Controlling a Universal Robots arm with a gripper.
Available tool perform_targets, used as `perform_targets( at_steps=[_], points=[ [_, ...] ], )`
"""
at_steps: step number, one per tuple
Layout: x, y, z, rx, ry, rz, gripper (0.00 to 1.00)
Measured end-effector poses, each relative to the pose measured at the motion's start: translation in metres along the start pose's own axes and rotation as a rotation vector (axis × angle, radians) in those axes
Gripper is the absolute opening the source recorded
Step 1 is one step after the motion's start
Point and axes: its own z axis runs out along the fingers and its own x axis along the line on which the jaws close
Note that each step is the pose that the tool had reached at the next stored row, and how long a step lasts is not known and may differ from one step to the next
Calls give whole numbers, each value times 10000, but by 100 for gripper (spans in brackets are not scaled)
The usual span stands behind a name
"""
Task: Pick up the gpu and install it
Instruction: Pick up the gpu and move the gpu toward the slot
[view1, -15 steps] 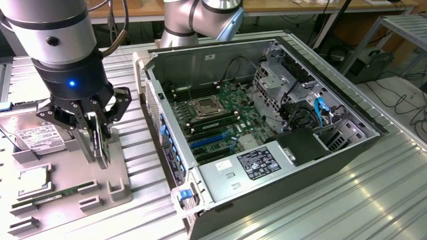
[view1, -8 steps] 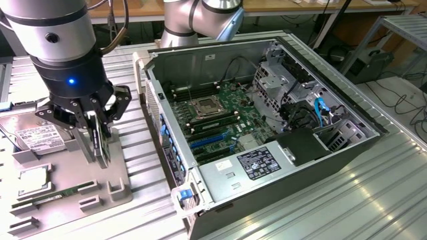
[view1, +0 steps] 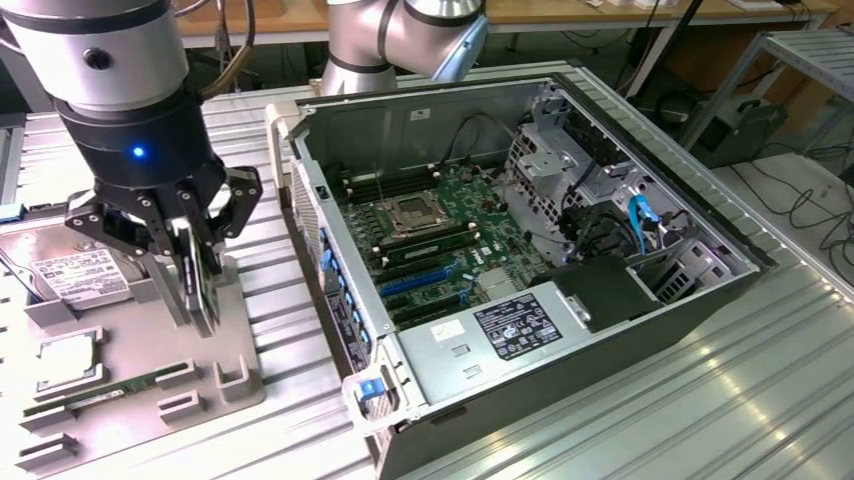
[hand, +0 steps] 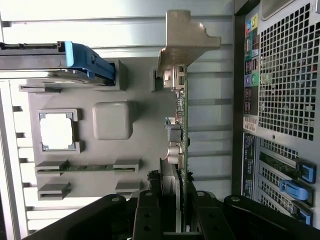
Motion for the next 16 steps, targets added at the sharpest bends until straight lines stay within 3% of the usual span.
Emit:
perform_targets(
  at_steps=[16],
  points=[
    [-12, -22, -411, 0, -1, 0, 28]
  ],
)
